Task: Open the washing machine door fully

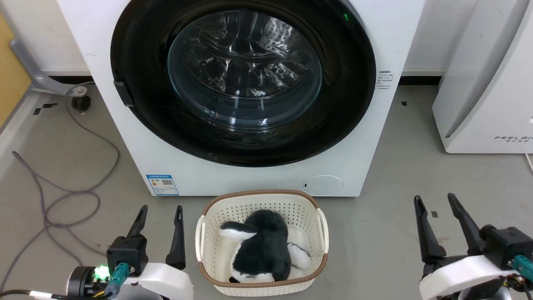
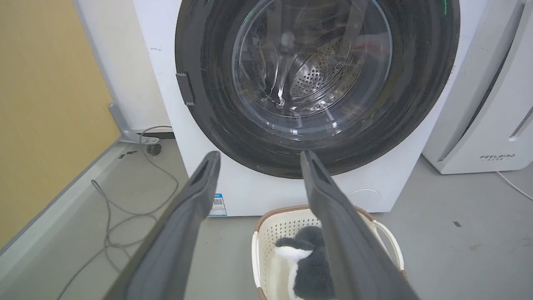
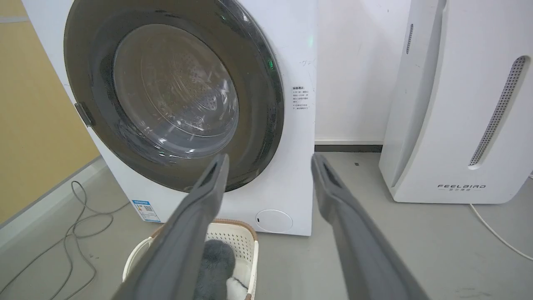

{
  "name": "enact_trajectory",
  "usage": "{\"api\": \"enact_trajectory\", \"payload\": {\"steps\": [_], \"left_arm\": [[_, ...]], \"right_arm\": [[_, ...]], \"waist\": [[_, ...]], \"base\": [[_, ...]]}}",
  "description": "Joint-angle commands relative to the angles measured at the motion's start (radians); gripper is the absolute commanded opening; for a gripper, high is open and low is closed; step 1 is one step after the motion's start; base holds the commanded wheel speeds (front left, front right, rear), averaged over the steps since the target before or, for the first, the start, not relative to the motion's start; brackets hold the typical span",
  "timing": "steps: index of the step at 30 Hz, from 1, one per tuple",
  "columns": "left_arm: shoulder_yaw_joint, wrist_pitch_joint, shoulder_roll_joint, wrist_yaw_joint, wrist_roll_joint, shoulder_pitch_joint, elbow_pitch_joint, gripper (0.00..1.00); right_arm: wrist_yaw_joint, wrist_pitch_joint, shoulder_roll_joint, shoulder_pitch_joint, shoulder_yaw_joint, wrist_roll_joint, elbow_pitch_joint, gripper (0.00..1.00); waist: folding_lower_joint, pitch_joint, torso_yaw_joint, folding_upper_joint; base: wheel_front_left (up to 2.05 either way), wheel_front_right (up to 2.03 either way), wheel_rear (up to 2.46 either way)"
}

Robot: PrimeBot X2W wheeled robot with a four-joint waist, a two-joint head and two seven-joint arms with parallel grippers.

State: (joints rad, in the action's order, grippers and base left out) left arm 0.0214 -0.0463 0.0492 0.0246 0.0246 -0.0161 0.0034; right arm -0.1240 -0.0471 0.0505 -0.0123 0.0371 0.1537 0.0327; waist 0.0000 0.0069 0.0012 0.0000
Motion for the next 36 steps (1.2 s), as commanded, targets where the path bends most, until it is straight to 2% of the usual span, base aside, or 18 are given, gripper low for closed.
{"api": "enact_trajectory", "payload": {"steps": [1,18,19,20,21,29,36], "left_arm": [[0.004,-0.011,0.001,0.007,0.007,0.014,-0.006,1.0],[0.021,-0.046,0.001,0.028,0.025,0.022,-0.01,1.0],[0.022,-0.048,0.001,0.03,0.026,0.022,-0.01,1.0],[0.023,-0.05,0.001,0.031,0.027,0.023,-0.01,1.0],[0.024,-0.052,0.001,0.032,0.028,0.023,-0.01,1.0],[0.032,-0.067,0.001,0.041,0.037,0.026,-0.012,1.0],[0.041,-0.084,0.001,0.05,0.044,0.029,-0.014,1.0]], "right_arm": [[-0.001,-0.01,0.0,0.006,0.006,0.018,0.009,1.0],[-0.002,-0.046,0.0,0.008,0.015,0.111,0.025,1.0],[-0.002,-0.048,0.0,0.009,0.015,0.116,0.025,0.74],[-0.002,-0.05,0.0,0.009,0.017,0.124,0.025,0.15],[-0.003,-0.052,0.0,0.01,0.02,0.135,0.024,0.0],[-0.003,-0.066,0.0,0.016,0.029,0.276,0.003,0.0],[-0.003,-0.083,0.0,0.038,0.048,0.571,-0.055,0.0]], "waist": [[0.0,0.0,0.0,0.0],[0.0,0.005,0.002,0.0],[0.0,0.005,0.002,0.0],[0.0,0.005,0.002,0.0],[0.0,0.005,0.003,0.0],[0.0,0.005,0.005,0.0],[0.0,0.007,0.007,0.0]], "base": [[0.0,0.0,0.0],[0.0,0.0,0.0],[0.0,0.0,0.0],[0.0,0.0,0.0],[0.0,0.0,0.0],[0.0,0.0,0.0],[0.0,0.0,0.0]]}}
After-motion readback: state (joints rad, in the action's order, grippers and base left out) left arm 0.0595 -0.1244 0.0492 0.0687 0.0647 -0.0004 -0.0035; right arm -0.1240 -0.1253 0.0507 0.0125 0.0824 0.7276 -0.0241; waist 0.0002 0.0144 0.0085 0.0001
